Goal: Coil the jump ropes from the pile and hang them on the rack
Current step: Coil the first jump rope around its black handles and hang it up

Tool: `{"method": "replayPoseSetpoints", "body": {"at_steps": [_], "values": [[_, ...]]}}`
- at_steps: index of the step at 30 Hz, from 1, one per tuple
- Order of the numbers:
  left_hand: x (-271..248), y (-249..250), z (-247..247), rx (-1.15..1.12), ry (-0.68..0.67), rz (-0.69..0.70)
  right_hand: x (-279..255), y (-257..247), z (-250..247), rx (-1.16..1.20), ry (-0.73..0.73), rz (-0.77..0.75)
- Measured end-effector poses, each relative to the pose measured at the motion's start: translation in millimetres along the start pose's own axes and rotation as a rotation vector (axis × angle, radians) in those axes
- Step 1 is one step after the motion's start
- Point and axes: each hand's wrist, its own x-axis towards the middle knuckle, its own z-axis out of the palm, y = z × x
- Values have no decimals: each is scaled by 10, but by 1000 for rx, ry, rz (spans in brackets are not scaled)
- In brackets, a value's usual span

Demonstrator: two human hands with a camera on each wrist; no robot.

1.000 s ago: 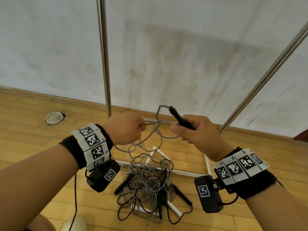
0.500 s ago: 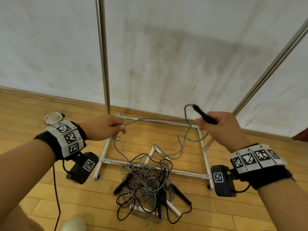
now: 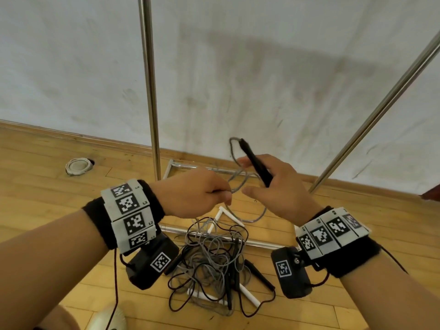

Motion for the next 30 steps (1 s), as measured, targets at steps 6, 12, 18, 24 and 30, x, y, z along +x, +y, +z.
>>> {"method": "replayPoseSetpoints", "body": {"at_steps": [6, 12, 18, 24, 30], "values": [[-3, 4, -41, -60, 148, 38, -39, -122, 87, -20, -71, -89], [-33, -296, -25, -12, -3, -34, -14, -42, -64, -51, -44, -62], [-65, -589, 36, -16, -23, -134, 0, 47, -298, 16, 175, -31], [-88, -663, -8, -113, 71, -156, -25, 192, -444, -88, 221, 73], [-74, -375, 11, -66, 188, -86, -112, 210, -306, -166, 60, 89]]}}
